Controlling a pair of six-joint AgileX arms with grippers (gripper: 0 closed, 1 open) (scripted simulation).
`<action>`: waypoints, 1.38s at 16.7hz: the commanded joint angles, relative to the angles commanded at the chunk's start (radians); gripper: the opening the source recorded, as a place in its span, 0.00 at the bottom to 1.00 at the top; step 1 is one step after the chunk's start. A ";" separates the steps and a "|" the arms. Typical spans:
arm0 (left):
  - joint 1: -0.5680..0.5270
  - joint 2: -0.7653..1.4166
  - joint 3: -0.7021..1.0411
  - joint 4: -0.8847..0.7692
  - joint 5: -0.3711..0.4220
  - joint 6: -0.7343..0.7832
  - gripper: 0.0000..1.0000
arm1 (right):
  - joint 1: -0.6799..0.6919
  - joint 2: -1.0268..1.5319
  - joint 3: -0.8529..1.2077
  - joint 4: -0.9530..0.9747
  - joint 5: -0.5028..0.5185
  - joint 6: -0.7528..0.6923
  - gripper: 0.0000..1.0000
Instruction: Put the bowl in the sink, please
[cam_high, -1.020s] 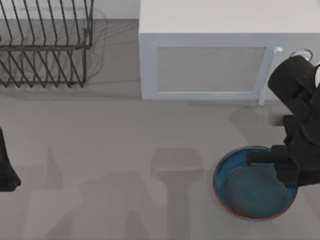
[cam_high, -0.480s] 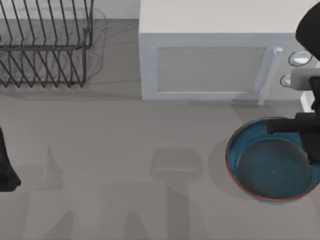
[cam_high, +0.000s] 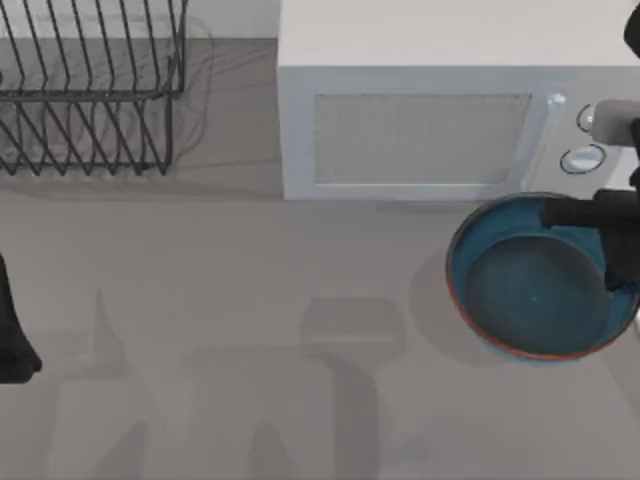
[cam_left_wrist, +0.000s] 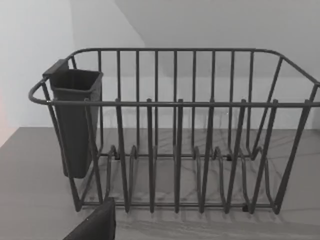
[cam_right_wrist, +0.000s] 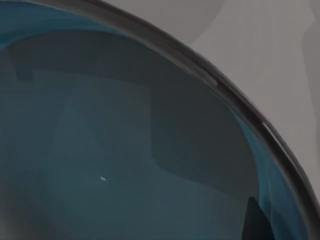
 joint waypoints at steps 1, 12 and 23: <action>0.000 0.000 0.000 0.000 0.000 0.000 1.00 | -0.031 -0.011 0.001 0.052 -0.025 -0.016 0.00; 0.000 0.000 0.000 0.000 0.000 0.000 1.00 | -0.549 -0.028 -0.221 1.170 -0.340 -0.253 0.00; 0.000 0.000 0.000 0.000 0.000 0.000 1.00 | -0.894 0.024 -0.678 2.119 -0.446 -0.406 0.00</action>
